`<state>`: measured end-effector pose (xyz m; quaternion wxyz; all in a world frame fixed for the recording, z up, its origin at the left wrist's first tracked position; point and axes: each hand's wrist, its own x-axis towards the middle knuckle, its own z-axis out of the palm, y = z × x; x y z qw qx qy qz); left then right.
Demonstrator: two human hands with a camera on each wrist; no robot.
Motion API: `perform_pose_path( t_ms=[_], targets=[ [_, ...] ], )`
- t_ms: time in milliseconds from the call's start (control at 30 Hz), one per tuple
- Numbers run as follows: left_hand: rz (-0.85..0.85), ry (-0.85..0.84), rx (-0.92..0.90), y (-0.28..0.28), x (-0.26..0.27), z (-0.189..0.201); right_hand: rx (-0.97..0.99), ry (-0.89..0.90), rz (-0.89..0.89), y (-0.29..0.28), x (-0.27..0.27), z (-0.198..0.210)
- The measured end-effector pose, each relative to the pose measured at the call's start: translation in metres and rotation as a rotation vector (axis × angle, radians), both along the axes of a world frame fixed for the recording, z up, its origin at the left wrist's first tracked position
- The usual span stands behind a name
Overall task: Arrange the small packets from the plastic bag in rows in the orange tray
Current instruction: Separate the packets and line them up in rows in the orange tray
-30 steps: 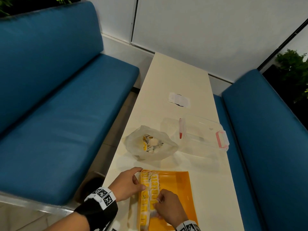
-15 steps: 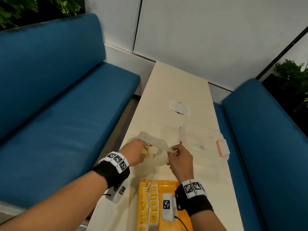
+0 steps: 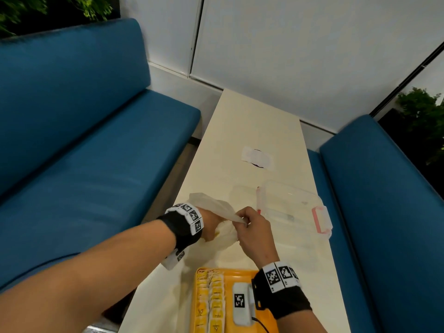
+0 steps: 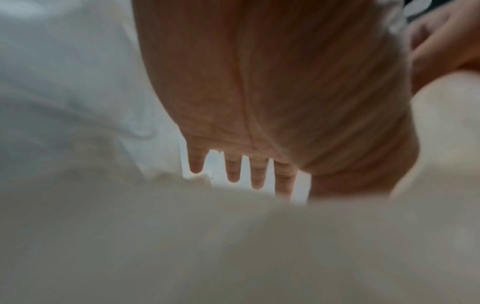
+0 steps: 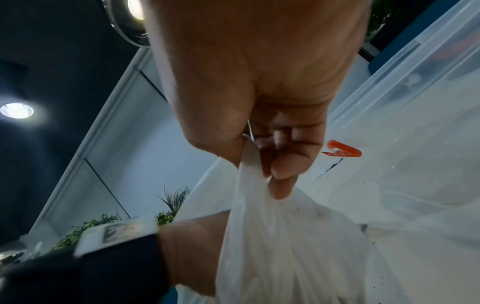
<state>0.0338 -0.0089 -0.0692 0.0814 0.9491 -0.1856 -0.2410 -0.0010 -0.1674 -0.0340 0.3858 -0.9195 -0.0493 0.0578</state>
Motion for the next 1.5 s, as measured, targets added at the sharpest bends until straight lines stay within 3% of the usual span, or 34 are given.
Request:
perform_pose_path(
  t_ms=[167,267,400,467,567,633,733,1067,1233,1500],
  targets=[
    [-0.016,-0.123,0.110,0.001,0.032,-0.028,0.029,0.010,0.000,0.000,0.005,-0.005],
    [0.007,-0.068,0.149,0.000,0.068,-0.094,0.042,0.022,0.012,0.001,0.004,-0.006],
    [0.008,-0.010,0.125,-0.005,0.097,-0.148,0.057,0.027,0.012,0.000,0.006,-0.006],
    [-0.006,-0.052,0.143,-0.008,0.086,-0.118,0.064,0.035,0.008,-0.001,0.007,-0.006],
    [-0.059,-0.009,0.137,-0.012,0.048,-0.037,0.068,0.039,0.004,-0.001,0.007,-0.006],
    [-0.048,0.001,0.130,-0.014,0.039,-0.024,0.065,0.043,0.003,-0.001,0.006,-0.007],
    [-0.039,-0.032,0.140,-0.013,0.035,-0.026,0.064,0.049,-0.007,-0.003,0.005,-0.007],
    [-0.120,0.115,0.132,-0.016,0.034,-0.020,0.048,0.032,-0.025,-0.009,0.001,-0.008],
    [-0.250,-0.024,0.181,-0.016,0.030,-0.032,0.046,0.024,-0.012,-0.007,-0.003,-0.007],
    [-0.178,0.001,0.127,-0.016,0.026,-0.040,0.047,0.041,-0.025,-0.010,-0.006,-0.006]
  ],
)
